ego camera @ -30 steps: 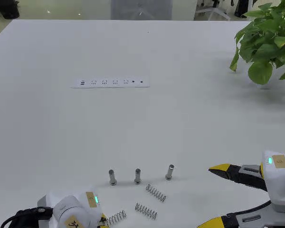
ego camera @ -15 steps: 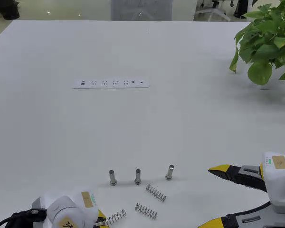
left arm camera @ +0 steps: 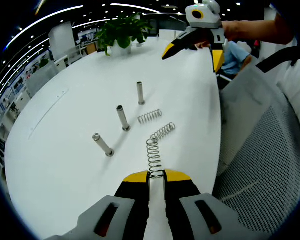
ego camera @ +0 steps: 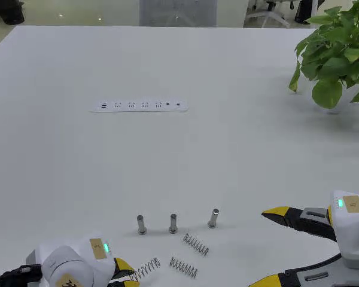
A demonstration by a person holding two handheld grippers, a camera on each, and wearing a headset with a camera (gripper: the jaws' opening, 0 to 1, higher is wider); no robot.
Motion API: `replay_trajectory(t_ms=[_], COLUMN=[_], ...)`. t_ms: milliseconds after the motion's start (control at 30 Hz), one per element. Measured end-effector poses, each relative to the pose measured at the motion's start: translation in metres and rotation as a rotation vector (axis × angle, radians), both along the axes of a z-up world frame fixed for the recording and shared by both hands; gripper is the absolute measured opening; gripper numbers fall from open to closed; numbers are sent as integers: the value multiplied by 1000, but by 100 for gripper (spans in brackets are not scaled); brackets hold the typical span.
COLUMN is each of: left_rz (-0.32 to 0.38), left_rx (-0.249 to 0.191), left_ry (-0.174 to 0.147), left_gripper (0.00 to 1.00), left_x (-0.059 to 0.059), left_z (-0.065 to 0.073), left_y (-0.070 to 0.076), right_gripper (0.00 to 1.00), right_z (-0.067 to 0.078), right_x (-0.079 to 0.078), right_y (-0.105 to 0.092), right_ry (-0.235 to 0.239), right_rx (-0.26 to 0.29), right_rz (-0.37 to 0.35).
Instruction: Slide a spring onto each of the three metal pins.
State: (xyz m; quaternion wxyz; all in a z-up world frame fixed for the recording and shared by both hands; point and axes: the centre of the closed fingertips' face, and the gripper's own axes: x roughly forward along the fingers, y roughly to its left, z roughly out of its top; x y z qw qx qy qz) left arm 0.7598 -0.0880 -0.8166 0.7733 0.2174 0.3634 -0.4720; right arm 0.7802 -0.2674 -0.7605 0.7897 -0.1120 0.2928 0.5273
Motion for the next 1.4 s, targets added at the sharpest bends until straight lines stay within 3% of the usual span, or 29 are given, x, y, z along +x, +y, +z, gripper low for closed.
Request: replay_trajectory(t_ms=[333,667,900,1033,1167,1267,1400], left_rz=[48,82,93,95,100,101,103], left_rx=[-103,-199,-277,-313,-348,-364,-389], left_ry=[-54,-105,-144,-168,-182,-196,-208], left_gripper=[10,10,10,10,10,10,10], left_x=[10,19,25,27,28,28,28], left_z=[41,73,92,104,114,122,130], left_y=[-10,-22,-30,-34,-38,-44,-49], right_gripper=[79,73,59,51,46,43,36], right_z=[20,52,78,90,92,98,97], right_x=[5,14,22,25,25,23,26], right_y=[14,37,60,74,84,96,99], right_ry=[-33,-29,13,63,73,129,152], right_rx=[39,166,318,416,430,500,514], right_rz=[0,-36,-107,-148,-152,-167,-192])
